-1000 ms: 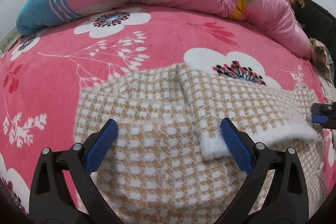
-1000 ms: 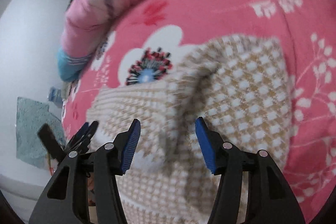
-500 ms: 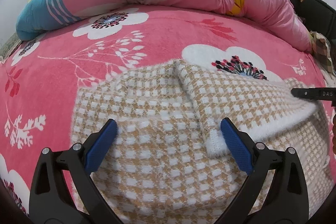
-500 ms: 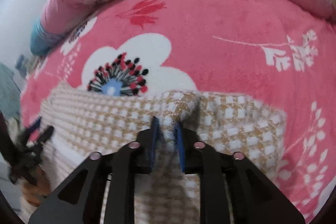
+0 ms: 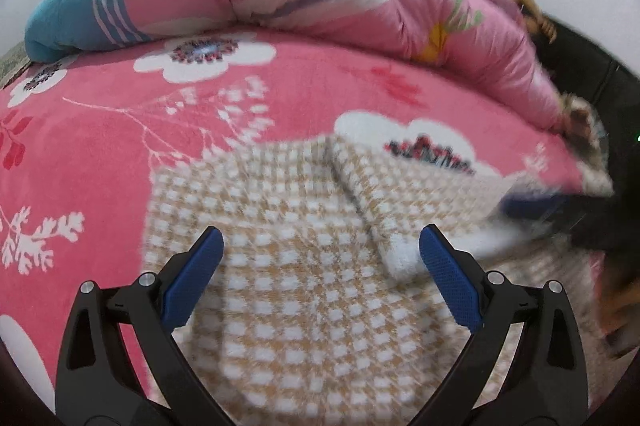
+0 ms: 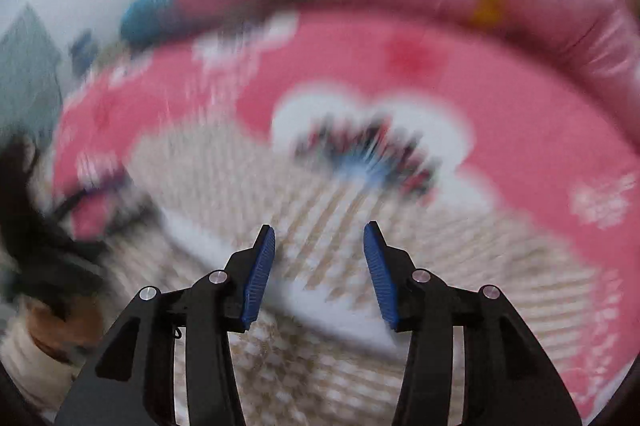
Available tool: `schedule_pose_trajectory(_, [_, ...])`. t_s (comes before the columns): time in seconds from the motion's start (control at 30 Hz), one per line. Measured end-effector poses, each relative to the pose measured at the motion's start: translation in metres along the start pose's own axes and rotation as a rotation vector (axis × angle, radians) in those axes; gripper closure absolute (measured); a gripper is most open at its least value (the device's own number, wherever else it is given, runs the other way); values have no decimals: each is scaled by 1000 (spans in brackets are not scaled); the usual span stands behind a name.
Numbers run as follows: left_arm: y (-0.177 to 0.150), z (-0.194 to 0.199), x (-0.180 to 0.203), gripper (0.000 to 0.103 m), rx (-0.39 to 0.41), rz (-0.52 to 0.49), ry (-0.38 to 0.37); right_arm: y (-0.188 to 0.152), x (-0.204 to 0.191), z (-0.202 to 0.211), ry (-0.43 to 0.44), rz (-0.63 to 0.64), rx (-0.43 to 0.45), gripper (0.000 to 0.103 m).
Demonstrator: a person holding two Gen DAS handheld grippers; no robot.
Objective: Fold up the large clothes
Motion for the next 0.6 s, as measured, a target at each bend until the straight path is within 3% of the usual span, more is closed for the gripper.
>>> schedule_pose_trajectory(0.1, [13,17,7,8,49,-16,-63,-8,-2,4,-19,26,40,56])
schedule_pose_trajectory(0.2, [28,17,29,8,65,-60,-95,-8,8,26,-2,-29,55,56])
schedule_pose_trajectory(0.27, [38,7,47,12,29,-68,-159,-10,19,41,-69,-45,99,56])
schedule_pose_trajectory(0.37, [45,-32,70,13,-111,-38,-252,-14,43,35,-97,-120,96,56])
schedule_pose_trajectory(0.43, [39,-66,71,14,-215,-4,-230,-23,54,23,-140,-114,43,56])
schedule_pose_trajectory(0.47, [30,-87,68,18,-286,-5,-174,-28,57,18,-127,-107,45,56])
schedule_pose_trajectory(0.5, [22,-99,65,28,-325,-20,-122,-33,58,20,-113,-103,60,56])
schedule_pose_trajectory(0.53, [13,-104,62,28,-329,-68,-79,-36,58,24,-115,-98,59,56])
schedule_pose_trajectory(0.6, [7,-90,59,23,-277,-132,-86,-43,55,37,-137,-66,44,56])
Point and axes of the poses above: each gripper's, at about its wrist camera, not at the fingertips, and z roughly against the way its jaws point, x to its right, y to its top, the point moved 2 cm from there along -z, roughly the way its jaws point, and after that the axes turned 13 degrees about z, right-handed, at the moved point
